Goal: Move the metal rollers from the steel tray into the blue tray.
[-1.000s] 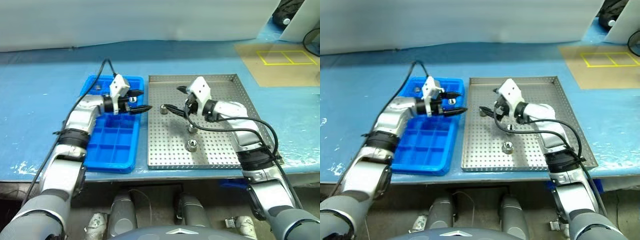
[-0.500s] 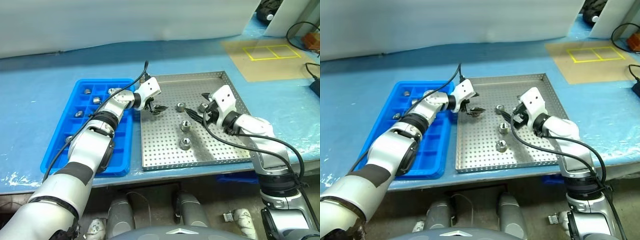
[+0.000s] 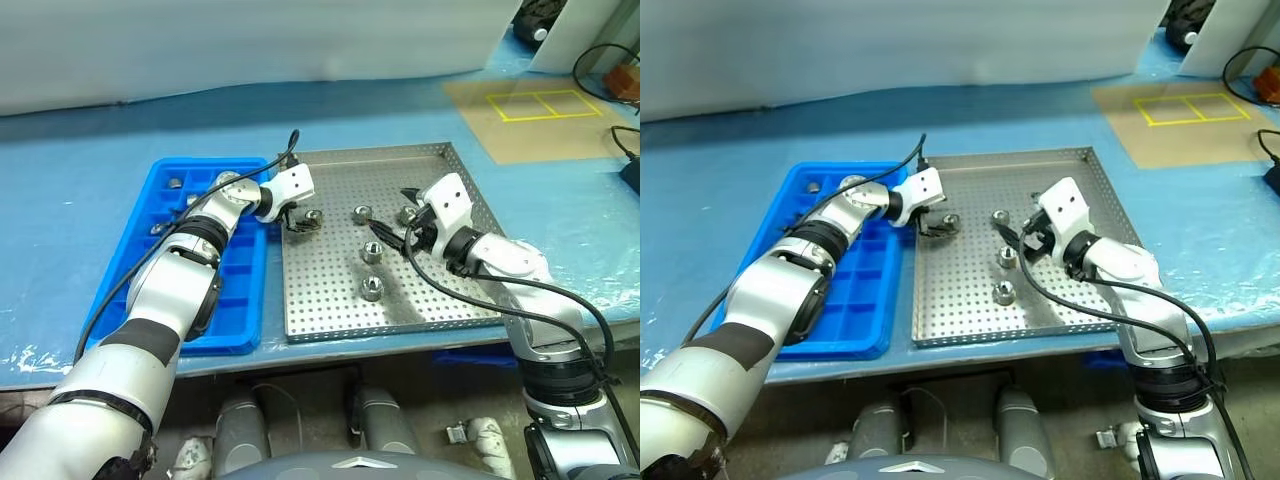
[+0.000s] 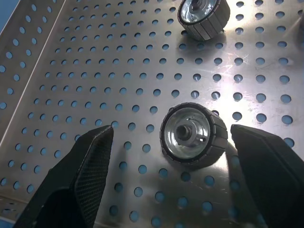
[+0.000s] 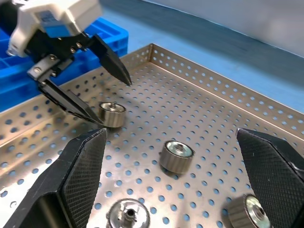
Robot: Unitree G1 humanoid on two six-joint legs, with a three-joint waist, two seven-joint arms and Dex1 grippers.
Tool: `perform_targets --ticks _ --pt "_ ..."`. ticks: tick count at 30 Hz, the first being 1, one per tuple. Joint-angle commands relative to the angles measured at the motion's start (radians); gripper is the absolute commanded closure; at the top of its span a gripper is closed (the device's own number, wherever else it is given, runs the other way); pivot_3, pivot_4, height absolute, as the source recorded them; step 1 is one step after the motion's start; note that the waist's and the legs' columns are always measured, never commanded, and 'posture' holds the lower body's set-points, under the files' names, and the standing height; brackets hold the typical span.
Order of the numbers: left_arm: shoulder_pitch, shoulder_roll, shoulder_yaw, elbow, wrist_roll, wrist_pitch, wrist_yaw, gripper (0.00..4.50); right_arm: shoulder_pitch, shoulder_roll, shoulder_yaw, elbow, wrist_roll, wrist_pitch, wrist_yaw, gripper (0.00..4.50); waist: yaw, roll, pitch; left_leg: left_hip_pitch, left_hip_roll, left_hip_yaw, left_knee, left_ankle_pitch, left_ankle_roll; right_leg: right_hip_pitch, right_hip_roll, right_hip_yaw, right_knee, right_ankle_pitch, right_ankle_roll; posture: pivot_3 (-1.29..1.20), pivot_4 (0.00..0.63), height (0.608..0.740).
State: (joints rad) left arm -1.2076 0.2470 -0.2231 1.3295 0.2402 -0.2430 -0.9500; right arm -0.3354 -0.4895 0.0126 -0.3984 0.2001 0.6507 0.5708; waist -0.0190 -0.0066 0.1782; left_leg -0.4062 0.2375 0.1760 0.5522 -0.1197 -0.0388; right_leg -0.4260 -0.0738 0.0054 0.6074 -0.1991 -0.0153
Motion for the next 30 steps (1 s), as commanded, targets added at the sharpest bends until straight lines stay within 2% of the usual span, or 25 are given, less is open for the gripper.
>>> perform_targets --ticks 1,16,22,26,30 --pt "-0.007 -0.013 0.025 -0.005 -0.007 -0.005 0.036 0.36 -0.021 -0.009 0.004 -0.023 0.000 -0.009 -0.006 0.00 0.001 0.000 0.000 0.000 0.000 0.000 0.000 0.000 0.000 0.000 0.000 0.000 0.000 0.000 0.000 -0.57 0.150 0.740" --pt "0.029 -0.033 0.003 0.009 0.038 0.068 0.103 0.36 -0.004 -0.023 0.011 -0.004 -0.024 -0.030 -0.021 0.00 -0.016 0.000 0.000 0.002 0.000 0.000 0.000 0.000 0.000 0.001 0.000 0.000 0.000 0.000 0.000 -0.58 0.150 0.740" --pt "0.027 -0.037 0.001 0.008 0.043 0.082 0.083 0.36 0.004 -0.022 0.008 -0.005 -0.030 -0.034 -0.028 0.00 -0.026 0.000 0.000 0.002 0.000 0.000 0.000 0.000 0.000 0.001 0.000 0.000 0.000 0.000 0.000 -0.59 0.150 0.740" --pt "0.029 -0.031 -0.005 0.008 0.054 0.085 0.083 1.21 0.005 -0.023 0.006 -0.001 -0.032 -0.038 -0.034 0.00 -0.026 0.000 0.000 0.001 0.000 0.000 0.000 0.000 0.000 0.001 0.000 0.000 -0.001 0.000 0.000 -0.59 0.150 0.740" --pt "0.029 -0.026 -0.006 0.007 0.057 0.075 0.071 1.21 0.002 -0.021 0.009 0.004 -0.034 -0.042 -0.037 0.00 -0.028 0.000 0.000 0.002 0.000 0.000 0.000 0.000 0.000 0.001 0.000 0.000 -0.001 0.000 0.000 -0.58 0.150 0.740"
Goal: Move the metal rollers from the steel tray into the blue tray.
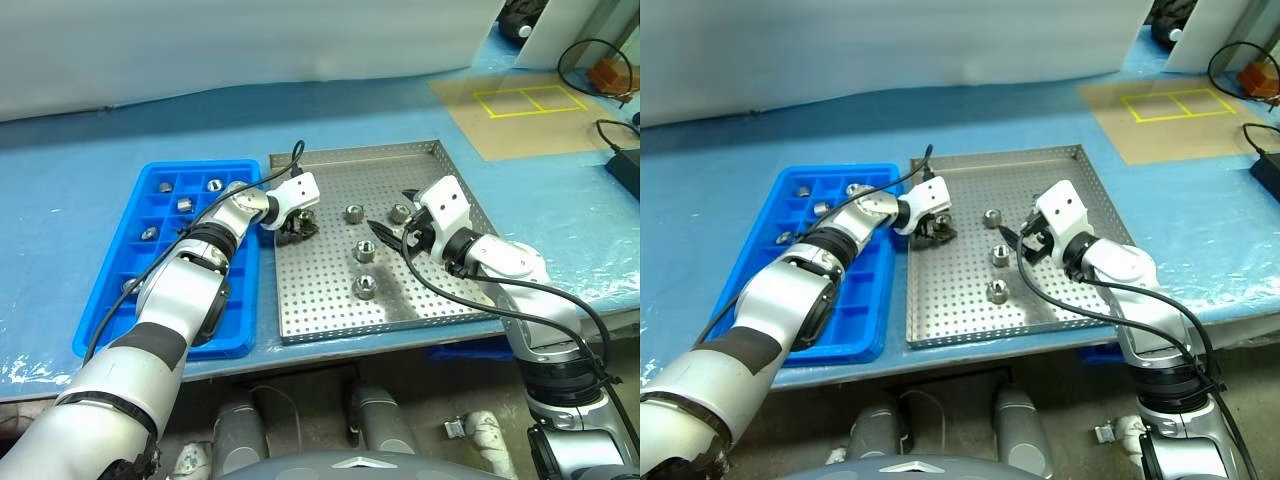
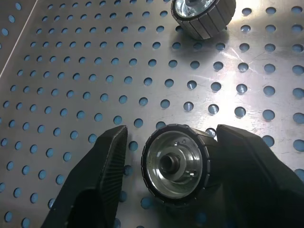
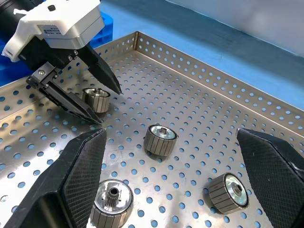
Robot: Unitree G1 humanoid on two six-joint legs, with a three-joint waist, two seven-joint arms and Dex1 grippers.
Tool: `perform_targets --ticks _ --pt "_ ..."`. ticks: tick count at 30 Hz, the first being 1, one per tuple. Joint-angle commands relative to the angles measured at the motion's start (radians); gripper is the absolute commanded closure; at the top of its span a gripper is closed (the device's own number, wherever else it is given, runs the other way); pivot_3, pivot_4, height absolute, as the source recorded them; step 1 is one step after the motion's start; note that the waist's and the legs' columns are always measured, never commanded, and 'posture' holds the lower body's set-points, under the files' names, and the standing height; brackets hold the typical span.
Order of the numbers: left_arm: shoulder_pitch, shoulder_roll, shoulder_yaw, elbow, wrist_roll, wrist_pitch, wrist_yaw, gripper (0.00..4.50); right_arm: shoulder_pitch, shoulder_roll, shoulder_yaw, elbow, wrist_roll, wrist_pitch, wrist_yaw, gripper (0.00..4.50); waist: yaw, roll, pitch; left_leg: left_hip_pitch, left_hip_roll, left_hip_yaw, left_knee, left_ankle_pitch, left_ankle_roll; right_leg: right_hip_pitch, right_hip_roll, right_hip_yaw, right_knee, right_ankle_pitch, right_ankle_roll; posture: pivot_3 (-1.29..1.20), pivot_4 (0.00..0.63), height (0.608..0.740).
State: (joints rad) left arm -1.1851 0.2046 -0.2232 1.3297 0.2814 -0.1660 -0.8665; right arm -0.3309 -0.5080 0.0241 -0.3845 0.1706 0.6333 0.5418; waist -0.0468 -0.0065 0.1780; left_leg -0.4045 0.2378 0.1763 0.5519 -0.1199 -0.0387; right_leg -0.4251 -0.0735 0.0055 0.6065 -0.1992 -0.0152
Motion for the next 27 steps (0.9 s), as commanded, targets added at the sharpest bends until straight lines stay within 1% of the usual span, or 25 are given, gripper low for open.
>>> perform_targets --ticks 1,2,5,6,9,10,17,21,24,27 --pt "0.008 0.018 -0.003 0.006 0.013 -0.007 -0.028 1.44 -0.004 -0.002 -0.002 -0.009 -0.006 -0.026 -0.009 0.00 0.000 0.000 0.000 0.000 0.000 0.000 0.000 0.000 0.000 0.000 0.000 0.000 0.000 0.000 0.000 -0.58 0.150 0.740" --pt "0.008 0.018 -0.001 0.005 0.010 -0.009 -0.036 1.53 -0.006 -0.001 -0.002 -0.007 -0.006 -0.027 -0.009 0.00 0.000 0.000 0.000 0.000 0.000 0.000 0.000 0.000 0.000 0.000 0.000 0.000 0.000 0.000 0.000 -0.58 0.150 0.740" --pt "0.009 0.019 0.003 0.006 0.009 -0.001 -0.022 2.42 -0.011 -0.001 -0.002 -0.001 -0.007 -0.030 -0.008 0.00 0.000 0.000 0.000 0.000 0.000 0.000 0.000 0.000 0.000 0.000 0.000 0.000 0.000 0.000 0.000 -0.57 0.150 0.740" --pt "0.009 0.019 0.004 0.006 0.009 0.001 -0.016 2.42 -0.012 -0.001 -0.001 0.001 -0.008 -0.031 -0.008 0.00 0.000 0.000 0.000 0.000 0.000 0.000 0.000 0.000 0.000 0.000 0.000 0.000 0.000 0.000 0.000 -0.57 0.150 0.740" --pt "0.016 0.021 0.011 0.002 -0.004 -0.018 -0.066 2.42 -0.016 0.000 0.001 0.005 -0.009 -0.033 -0.007 0.00 0.000 0.000 0.000 0.000 0.000 0.000 -0.001 0.000 0.000 0.000 0.000 0.000 0.000 0.000 0.000 -0.56 0.150 0.740" --pt "0.017 0.022 0.015 0.002 -0.007 -0.015 -0.062 2.58 -0.018 0.001 0.002 0.007 -0.009 -0.034 -0.007 0.00 0.000 0.000 0.000 0.000 0.000 0.000 -0.001 0.000 0.000 0.000 0.000 0.000 0.000 0.000 0.000 -0.56 0.150 0.740" --pt "0.012 0.026 0.037 -0.005 -0.019 -0.028 -0.024 2.59 -0.040 0.002 0.008 0.029 -0.007 -0.041 0.001 0.00 0.000 0.000 0.000 0.000 0.000 0.000 -0.001 0.000 0.000 0.000 0.000 0.000 -0.001 0.000 0.000 -0.54 0.150 0.740" --pt "-0.008 0.012 0.148 -0.027 -0.134 -0.036 -0.070 2.59 -0.052 0.008 0.016 0.051 -0.009 -0.052 0.005 0.00 0.004 0.000 0.000 -0.001 0.000 0.000 -0.001 0.000 0.000 -0.001 0.000 0.000 -0.001 0.000 0.000 -0.51 0.150 0.740" --pt "-0.019 0.006 0.275 -0.073 -0.290 -0.005 -0.238 2.59 -0.069 0.019 0.033 0.068 -0.005 -0.060 0.015 0.00 0.008 0.000 0.000 -0.002 -0.001 0.000 -0.002 0.000 0.000 -0.001 -0.001 -0.001 -0.002 0.000 0.000 -0.49 0.150 0.740" --pt "-0.016 0.023 0.322 -0.115 -0.353 0.019 -0.320 2.59 -0.093 0.027 0.046 0.107 -0.010 -0.078 0.024 0.00 0.014 0.000 0.000 -0.001 -0.001 0.000 -0.004 0.000 0.000 -0.001 -0.001 -0.001 -0.002 0.000 0.000 -0.45 0.150 0.740"
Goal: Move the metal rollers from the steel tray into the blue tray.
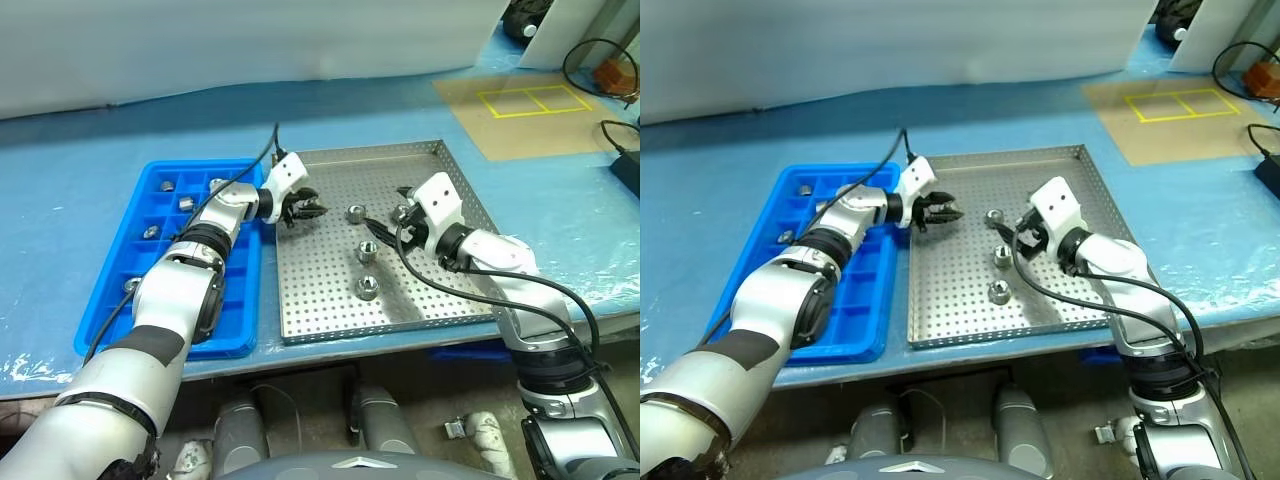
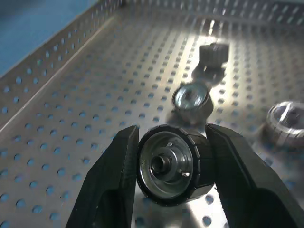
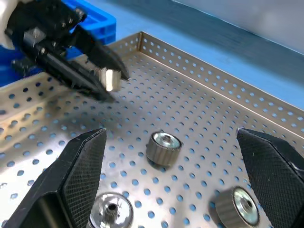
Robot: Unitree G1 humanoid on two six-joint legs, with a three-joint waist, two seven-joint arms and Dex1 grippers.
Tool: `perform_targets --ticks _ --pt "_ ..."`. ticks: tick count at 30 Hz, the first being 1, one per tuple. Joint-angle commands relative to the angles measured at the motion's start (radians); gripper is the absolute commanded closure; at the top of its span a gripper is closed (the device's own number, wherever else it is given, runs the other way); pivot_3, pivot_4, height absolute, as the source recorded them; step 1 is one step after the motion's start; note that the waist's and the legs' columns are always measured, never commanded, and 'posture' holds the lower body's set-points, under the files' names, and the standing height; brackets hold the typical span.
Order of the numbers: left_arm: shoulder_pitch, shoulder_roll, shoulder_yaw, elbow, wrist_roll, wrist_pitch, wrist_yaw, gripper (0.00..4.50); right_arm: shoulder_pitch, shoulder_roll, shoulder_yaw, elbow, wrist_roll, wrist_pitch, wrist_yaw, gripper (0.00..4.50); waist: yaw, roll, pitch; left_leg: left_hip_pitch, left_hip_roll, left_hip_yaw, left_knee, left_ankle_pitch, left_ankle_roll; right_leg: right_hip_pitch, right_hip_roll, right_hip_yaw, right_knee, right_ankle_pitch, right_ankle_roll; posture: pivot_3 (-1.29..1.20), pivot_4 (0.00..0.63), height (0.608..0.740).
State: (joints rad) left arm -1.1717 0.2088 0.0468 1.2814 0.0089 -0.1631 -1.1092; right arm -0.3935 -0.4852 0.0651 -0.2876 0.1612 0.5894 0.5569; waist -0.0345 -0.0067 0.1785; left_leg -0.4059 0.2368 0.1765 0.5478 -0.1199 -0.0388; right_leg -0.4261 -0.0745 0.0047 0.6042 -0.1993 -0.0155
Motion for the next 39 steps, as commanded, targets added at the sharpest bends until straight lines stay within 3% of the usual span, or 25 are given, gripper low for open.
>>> perform_targets --ticks 1,6,10,16,22,26,30,39 --pt "-0.024 0.028 0.063 -0.084 -0.096 0.024 -0.093 2.59 -0.040 0.007 0.014 0.026 -0.001 -0.044 0.018 0.00 0.003 0.000 0.000 0.000 0.000 0.000 0.000 0.000 0.000 0.000 0.000 0.000 0.000 0.000 0.000 -0.43 0.150 0.740" --pt "0.051 0.088 0.077 -0.231 -0.150 0.077 -0.156 2.59 -0.099 0.032 0.052 0.104 0.000 -0.092 0.054 0.00 0.006 0.000 0.000 0.001 0.001 0.000 -0.002 0.000 -0.001 -0.001 0.000 0.000 0.000 0.000 0.000 -0.33 0.150 0.740" --pt "0.262 0.161 0.074 -0.567 -0.223 0.228 -0.191 2.59 -0.154 0.056 0.080 0.198 -0.005 -0.148 0.090 0.00 0.017 0.001 0.000 0.001 0.001 0.001 -0.004 0.001 -0.001 -0.001 0.000 0.000 0.000 0.000 0.000 -0.22 0.150 0.740" --pt "0.606 0.287 0.135 -1.059 -0.294 0.423 -0.047 2.59 -0.295 0.133 0.135 0.419 -0.019 -0.271 0.172 0.00 0.057 0.001 0.001 -0.005 0.003 0.000 -0.005 0.002 -0.003 -0.008 0.001 -0.004 0.003 -0.001 -0.002 -0.03 0.150 0.740" --pt "0.785 0.362 0.263 -1.308 -0.380 0.537 0.107 2.59 -0.401 0.215 0.176 0.599 -0.034 -0.384 0.259 0.00 0.110 0.001 0.001 -0.006 0.004 0.000 -0.005 0.003 -0.006 -0.009 0.000 -0.006 0.005 -0.001 -0.002 0.11 0.150 0.740" --pt "0.892 0.393 0.329 -1.368 -0.410 0.571 0.179 2.59 -0.434 0.252 0.187 0.674 -0.039 -0.436 0.294 0.00 0.133 0.001 0.001 -0.006 0.003 0.000 -0.006 0.003 -0.006 -0.010 0.000 -0.005 0.004 -0.001 -0.002 0.16 0.150 0.740" --pt "0.952 0.402 0.371 -1.300 -0.391 0.542 0.256 2.59 -0.443 0.279 0.185 0.700 -0.040 -0.457 0.313 0.00 0.139 0.001 0.001 -0.007 0.003 -0.001 -0.006 0.004 -0.006 -0.010 0.000 -0.006 0.005 -0.001 -0.002 0.17 0.150 0.740" --pt "0.919 0.372 0.301 -1.220 -0.409 0.526 0.262 2.59 -0.406 0.258 0.169 0.656 -0.045 -0.436 0.312 0.00 0.145 0.001 0.001 -0.006 0.003 -0.002 -0.006 0.004 -0.007 -0.010 0.000 -0.006 0.005 -0.001 -0.002 0.10 0.150 0.740"
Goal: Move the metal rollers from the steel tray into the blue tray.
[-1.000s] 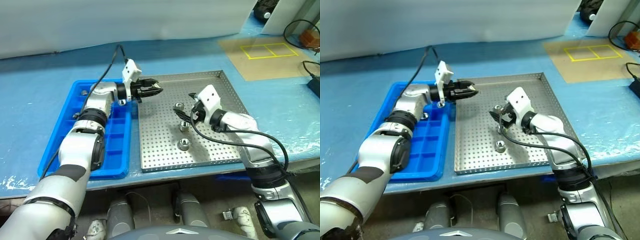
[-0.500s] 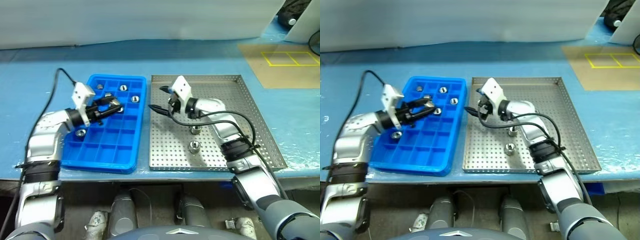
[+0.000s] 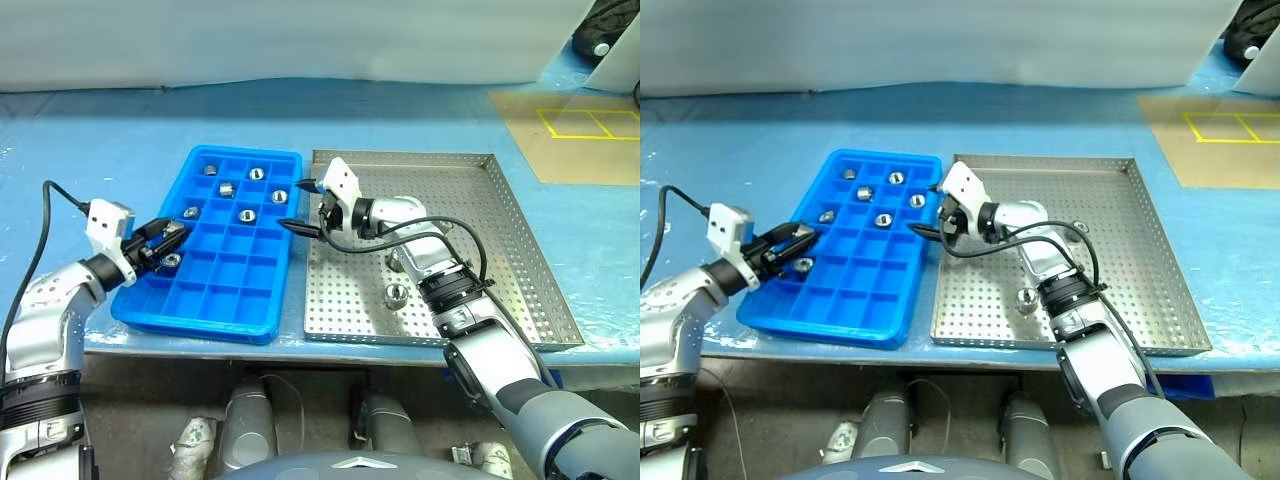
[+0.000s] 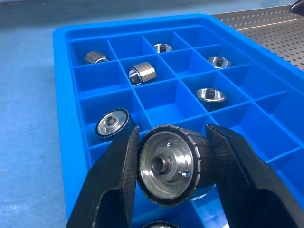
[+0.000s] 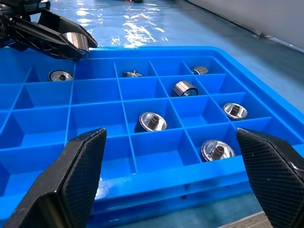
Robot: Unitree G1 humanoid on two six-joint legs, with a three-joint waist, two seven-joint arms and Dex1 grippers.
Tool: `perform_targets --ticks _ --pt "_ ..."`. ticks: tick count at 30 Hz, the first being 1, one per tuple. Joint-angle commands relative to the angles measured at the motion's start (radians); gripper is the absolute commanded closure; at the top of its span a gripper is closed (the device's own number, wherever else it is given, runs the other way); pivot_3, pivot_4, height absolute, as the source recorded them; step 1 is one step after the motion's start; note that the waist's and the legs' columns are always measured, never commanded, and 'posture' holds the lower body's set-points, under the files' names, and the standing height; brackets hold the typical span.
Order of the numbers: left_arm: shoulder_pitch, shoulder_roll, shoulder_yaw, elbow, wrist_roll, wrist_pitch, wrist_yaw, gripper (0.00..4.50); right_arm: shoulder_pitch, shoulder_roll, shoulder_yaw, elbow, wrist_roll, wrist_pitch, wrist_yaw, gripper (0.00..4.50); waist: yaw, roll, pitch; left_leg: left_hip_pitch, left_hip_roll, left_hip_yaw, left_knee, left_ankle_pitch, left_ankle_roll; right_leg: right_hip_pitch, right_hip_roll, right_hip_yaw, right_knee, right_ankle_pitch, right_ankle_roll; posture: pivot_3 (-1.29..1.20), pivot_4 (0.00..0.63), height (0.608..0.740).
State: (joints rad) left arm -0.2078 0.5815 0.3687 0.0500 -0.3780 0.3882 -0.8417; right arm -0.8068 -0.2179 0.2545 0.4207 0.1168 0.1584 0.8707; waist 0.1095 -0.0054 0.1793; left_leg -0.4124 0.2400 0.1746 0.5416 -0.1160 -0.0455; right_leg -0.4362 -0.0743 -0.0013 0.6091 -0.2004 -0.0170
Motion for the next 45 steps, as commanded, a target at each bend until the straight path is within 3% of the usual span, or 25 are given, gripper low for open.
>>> perform_targets --ticks 1,9,14,21,22,32,38,45 --pt "-0.058 -0.002 -0.034 0.028 -0.018 -0.030 -0.011 2.59 0.012 -0.013 -0.022 -0.060 0.000 0.000 -0.006 0.00 0.001 0.000 0.000 0.000 0.000 0.000 0.000 0.000 0.000 0.000 0.000 0.000 0.000 0.000 0.000 0.10 0.150 0.740" --pt "-0.191 -0.022 -0.141 0.211 0.028 -0.098 -0.030 2.59 0.056 -0.046 -0.033 -0.132 -0.002 0.037 -0.038 0.00 -0.010 0.000 0.000 0.000 0.000 0.000 0.000 0.001 -0.001 0.000 0.000 0.001 0.001 0.000 0.000 0.04 0.150 0.740" --pt "-0.194 -0.012 -0.183 0.267 0.052 -0.143 -0.061 2.59 0.075 -0.058 -0.035 -0.165 0.003 0.057 -0.054 0.00 -0.014 0.000 0.000 0.001 0.000 0.000 0.000 0.001 -0.001 0.000 0.001 0.001 0.001 0.000 0.000 0.01 0.150 0.740" --pt "-0.185 0.013 -0.183 0.265 0.053 -0.158 -0.079 0.20 0.078 -0.061 -0.037 -0.168 0.002 0.063 -0.062 0.00 -0.014 0.000 0.000 0.002 0.000 0.000 0.001 0.001 -0.001 0.000 0.000 0.001 0.004 0.000 0.000 0.02 0.150 0.740" --pt "-0.188 0.016 -0.177 0.258 0.054 -0.158 -0.067 0.03 0.076 -0.059 -0.036 -0.164 0.001 0.063 -0.064 0.00 -0.014 0.000 0.000 0.002 0.000 0.000 0.001 0.001 -0.001 0.000 0.001 0.001 0.004 0.000 0.000 0.02 0.150 0.740" --pt "-0.295 -0.027 -0.217 0.163 0.005 -0.144 -0.071 0.03 0.078 -0.067 -0.045 -0.178 0.003 0.072 -0.078 0.00 -0.010 0.000 0.000 0.001 0.000 0.000 0.002 0.001 -0.002 -0.001 0.000 0.001 0.005 0.000 0.000 -0.03 0.150 0.740" --pt "-0.562 -0.135 -0.299 0.336 0.025 -0.194 -0.153 0.03 0.114 -0.115 -0.084 -0.241 0.000 0.108 -0.116 0.00 -0.014 -0.001 0.000 0.002 -0.001 0.000 0.005 0.002 -0.003 0.000 0.000 0.003 0.008 0.000 0.000 -0.13 0.150 0.740" --pt "-0.732 -0.259 -0.447 0.663 0.144 -0.348 -0.298 0.03 0.179 -0.167 -0.164 -0.356 0.005 0.179 -0.218 0.00 -0.052 -0.001 0.000 0.002 -0.001 0.001 0.005 0.003 -0.005 0.000 0.001 0.005 0.007 0.000 0.000 -0.29 0.150 0.740"
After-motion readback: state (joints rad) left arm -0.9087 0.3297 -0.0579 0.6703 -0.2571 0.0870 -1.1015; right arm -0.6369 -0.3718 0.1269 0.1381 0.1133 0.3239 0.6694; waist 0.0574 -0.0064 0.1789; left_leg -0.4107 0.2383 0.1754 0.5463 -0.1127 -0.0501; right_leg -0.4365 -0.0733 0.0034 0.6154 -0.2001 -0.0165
